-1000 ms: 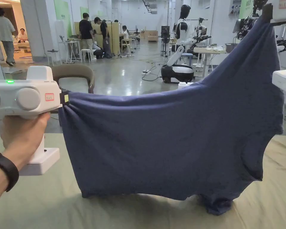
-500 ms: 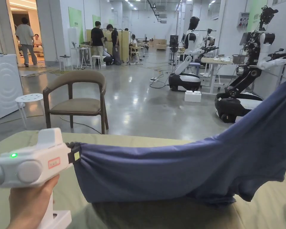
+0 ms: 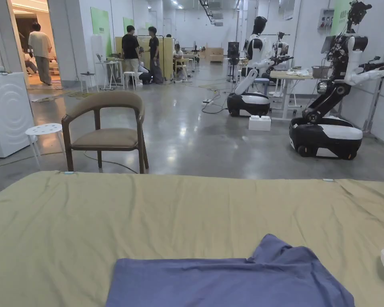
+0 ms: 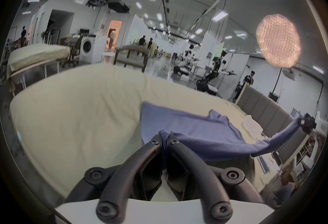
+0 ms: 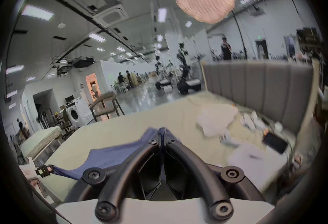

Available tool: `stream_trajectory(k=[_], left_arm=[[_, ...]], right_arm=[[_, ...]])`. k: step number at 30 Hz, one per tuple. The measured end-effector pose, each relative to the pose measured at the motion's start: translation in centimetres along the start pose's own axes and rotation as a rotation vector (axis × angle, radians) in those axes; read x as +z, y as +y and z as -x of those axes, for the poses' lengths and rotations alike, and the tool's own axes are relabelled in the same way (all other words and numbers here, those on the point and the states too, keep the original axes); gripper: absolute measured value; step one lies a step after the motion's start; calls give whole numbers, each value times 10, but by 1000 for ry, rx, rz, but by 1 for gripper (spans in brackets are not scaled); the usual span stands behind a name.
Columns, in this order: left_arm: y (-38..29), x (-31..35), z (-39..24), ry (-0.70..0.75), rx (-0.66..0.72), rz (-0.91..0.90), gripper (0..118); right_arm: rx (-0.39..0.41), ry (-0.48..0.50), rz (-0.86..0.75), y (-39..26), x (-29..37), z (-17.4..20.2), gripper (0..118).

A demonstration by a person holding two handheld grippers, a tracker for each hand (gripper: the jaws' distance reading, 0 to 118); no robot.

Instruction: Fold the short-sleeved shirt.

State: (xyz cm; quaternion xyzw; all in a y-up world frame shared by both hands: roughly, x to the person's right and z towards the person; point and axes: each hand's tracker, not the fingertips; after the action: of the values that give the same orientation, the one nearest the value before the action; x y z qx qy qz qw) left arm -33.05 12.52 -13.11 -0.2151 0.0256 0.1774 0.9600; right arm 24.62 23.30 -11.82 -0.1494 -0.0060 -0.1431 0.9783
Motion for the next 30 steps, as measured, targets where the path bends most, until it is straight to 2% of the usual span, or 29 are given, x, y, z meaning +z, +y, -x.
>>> stream_trajectory(k=[2, 3, 5, 8, 10, 11, 12, 13, 17, 18, 19, 20, 21, 23, 30], left_arm=[[-25, 9, 10, 15, 30, 64, 0], [-37, 12, 14, 32, 43, 95, 0], [-56, 15, 15, 38, 34, 174, 0], [-72, 13, 14, 55, -16, 249, 0], [-72, 11, 12, 31, -28, 248, 1], [-71, 10, 10, 27, -38, 249, 13], [-69, 10, 8, 36, -44, 252, 30], [-67, 10, 9, 40, -44, 249, 39], [-59, 6, 13, 87, -41, 218, 41], [-57, 6, 15, 106, -29, 207, 43], [-54, 7, 17, 125, -10, 202, 48], [-53, 8, 18, 134, 6, 196, 57], [-51, 12, 19, 133, 12, 189, 69], [-46, 22, 17, 133, 13, 162, 77], [-20, 63, -13, 162, -121, -8, 77]], right_arm=[[-42, -34, 28, -32, 19, -11, 0], [-33, -31, 37, -44, 28, -15, 0], [-6, -94, 97, -60, 41, -14, 0], [-17, -54, 181, -71, 33, -18, 0], [35, -88, 187, -76, 19, -15, 0], [46, -72, 201, -78, 11, -16, 0], [48, -67, 205, -81, 2, -16, 0], [45, -60, 202, -84, -8, -17, 0], [51, -47, 244, -88, -53, -15, 3], [51, -42, 276, -87, -64, -16, 20], [58, -60, 323, -87, -74, -16, 47], [58, -72, 319, -89, -80, -16, 76], [65, -79, 321, -89, -83, -16, 91], [63, -73, 298, -90, -80, -23, 89], [43, -33, 232, -77, -46, -15, 89]])
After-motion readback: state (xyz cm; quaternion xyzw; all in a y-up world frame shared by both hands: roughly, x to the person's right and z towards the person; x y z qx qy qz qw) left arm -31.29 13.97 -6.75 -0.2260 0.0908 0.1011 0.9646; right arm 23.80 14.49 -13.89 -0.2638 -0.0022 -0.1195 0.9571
